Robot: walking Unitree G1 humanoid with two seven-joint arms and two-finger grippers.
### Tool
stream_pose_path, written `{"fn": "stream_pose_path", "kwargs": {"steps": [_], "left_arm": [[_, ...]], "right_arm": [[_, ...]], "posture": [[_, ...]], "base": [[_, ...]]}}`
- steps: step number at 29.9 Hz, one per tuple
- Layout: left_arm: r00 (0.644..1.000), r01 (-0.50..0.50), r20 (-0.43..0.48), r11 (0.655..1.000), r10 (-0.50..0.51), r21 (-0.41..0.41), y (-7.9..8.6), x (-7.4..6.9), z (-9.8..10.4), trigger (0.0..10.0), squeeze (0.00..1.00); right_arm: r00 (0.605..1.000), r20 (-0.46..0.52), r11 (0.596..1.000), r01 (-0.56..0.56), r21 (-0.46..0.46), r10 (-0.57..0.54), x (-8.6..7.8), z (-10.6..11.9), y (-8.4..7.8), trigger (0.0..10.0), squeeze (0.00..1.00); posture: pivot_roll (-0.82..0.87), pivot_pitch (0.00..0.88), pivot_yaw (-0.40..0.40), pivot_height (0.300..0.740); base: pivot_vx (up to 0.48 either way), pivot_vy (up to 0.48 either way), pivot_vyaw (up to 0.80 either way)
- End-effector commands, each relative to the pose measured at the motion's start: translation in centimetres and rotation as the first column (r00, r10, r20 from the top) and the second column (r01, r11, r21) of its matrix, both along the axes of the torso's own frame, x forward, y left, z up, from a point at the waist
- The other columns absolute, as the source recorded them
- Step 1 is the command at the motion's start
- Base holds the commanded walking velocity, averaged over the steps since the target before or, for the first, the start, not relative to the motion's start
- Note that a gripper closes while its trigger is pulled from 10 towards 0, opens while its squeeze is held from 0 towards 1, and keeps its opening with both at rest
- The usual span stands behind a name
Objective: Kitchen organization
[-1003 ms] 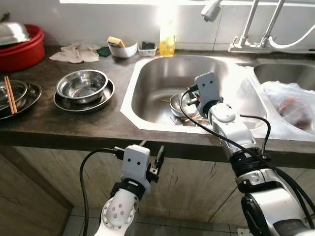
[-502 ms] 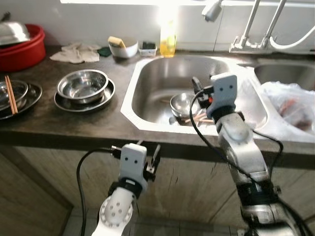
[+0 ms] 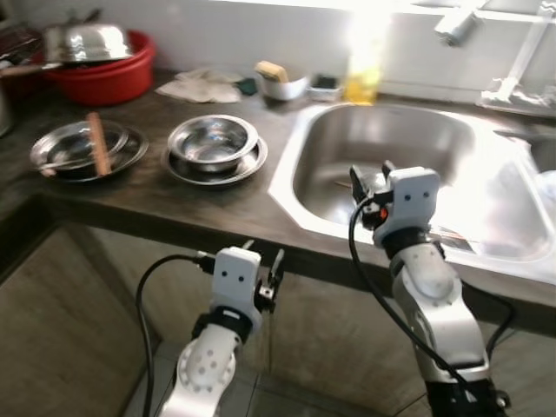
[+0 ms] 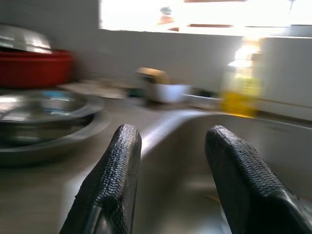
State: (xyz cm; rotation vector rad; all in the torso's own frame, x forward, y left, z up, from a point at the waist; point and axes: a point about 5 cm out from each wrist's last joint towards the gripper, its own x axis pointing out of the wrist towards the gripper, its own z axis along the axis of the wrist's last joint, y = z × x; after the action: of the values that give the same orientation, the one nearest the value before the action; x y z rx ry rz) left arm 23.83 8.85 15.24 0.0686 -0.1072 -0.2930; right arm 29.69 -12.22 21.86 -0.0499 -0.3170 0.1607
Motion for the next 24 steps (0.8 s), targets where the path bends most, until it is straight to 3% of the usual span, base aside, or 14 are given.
{"fn": "stream_pose_path", "kwargs": {"steps": [1,8,12,24], "left_arm": [[1.000,-0.001,0.001,1.000,0.001,-0.002,-0.2,-0.2,-0.1,10.0,0.00],[1.000,-0.016,0.012,1.000,0.016,0.010,0.0,0.0,0.1,10.0,0.00],[1.000,-0.001,0.015,1.000,0.000,0.018,-0.1,0.0,0.1,10.0,0.00],[1.000,0.005,0.002,0.999,-0.005,0.032,-0.1,-0.3,-0.6,10.0,0.00]], "right_arm": [[1.000,0.011,1.000,-0.001,0.005,0.001,-0.3,0.5,-0.2,10.0,0.00],[0.999,0.024,1.000,-0.022,0.005,0.021,0.1,1.2,0.0,10.0,0.00],[0.998,0.032,0.998,-0.049,0.029,0.048,0.7,1.9,0.1,10.0,0.00],[0.994,0.019,0.993,-0.103,-0.053,0.104,2.2,2.7,0.3,10.0,0.00]], "posture": [[0.08,0.092,-0.017,0.740],[0.08,0.092,-0.017,0.740],[0.08,0.091,-0.016,0.740],[0.08,0.093,-0.023,0.740]], "base": [[0.000,0.000,0.79],[0.000,0.000,0.79],[0.189,0.000,0.00],[0.429,0.000,0.00]]}}
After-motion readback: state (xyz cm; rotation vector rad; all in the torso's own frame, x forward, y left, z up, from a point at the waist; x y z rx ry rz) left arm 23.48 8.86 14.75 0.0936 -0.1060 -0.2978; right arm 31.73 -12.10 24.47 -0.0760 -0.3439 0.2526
